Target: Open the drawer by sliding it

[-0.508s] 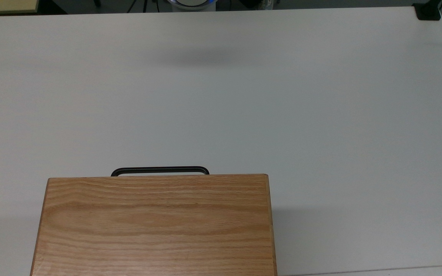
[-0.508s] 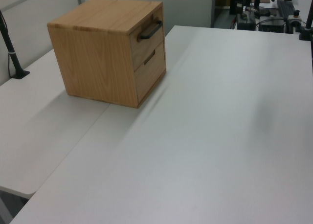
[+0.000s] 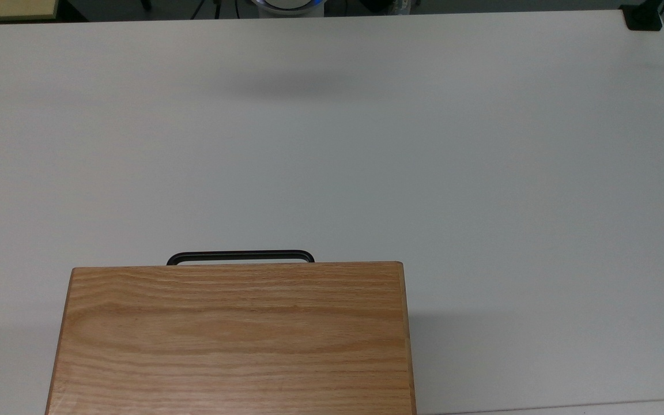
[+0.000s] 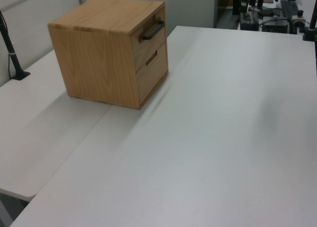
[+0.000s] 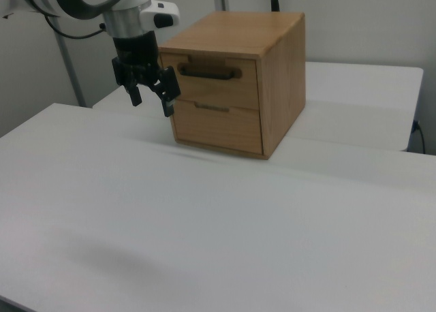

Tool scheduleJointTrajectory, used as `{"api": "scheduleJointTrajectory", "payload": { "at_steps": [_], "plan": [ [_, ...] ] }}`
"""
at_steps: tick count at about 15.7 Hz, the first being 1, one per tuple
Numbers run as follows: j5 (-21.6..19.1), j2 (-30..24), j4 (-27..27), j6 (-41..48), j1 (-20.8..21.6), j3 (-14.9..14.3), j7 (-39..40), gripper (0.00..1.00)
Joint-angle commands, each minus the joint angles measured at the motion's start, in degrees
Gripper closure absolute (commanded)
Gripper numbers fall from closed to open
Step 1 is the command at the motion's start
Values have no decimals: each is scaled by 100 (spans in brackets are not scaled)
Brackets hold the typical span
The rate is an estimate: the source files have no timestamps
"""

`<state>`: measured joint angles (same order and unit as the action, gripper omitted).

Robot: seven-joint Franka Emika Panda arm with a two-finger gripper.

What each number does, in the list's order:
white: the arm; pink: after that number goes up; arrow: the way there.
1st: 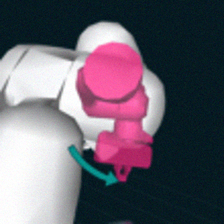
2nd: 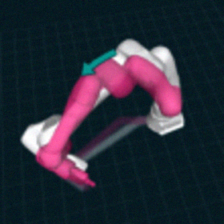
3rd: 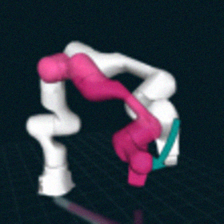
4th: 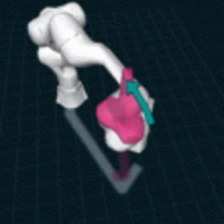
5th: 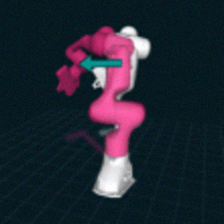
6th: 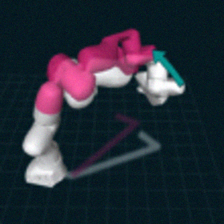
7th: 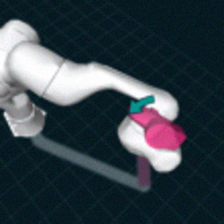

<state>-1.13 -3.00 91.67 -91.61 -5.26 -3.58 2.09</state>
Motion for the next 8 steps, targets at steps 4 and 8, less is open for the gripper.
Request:
{"api": "scheduleJointTrajectory", "payload": {
  "at_steps": [4, 8],
  "plan": [
    [-10, 124, -27, 38, -2, 7, 116, 0],
    [-89, 186, -35, 38, -10, 7, -111, 0]
  ]
}}
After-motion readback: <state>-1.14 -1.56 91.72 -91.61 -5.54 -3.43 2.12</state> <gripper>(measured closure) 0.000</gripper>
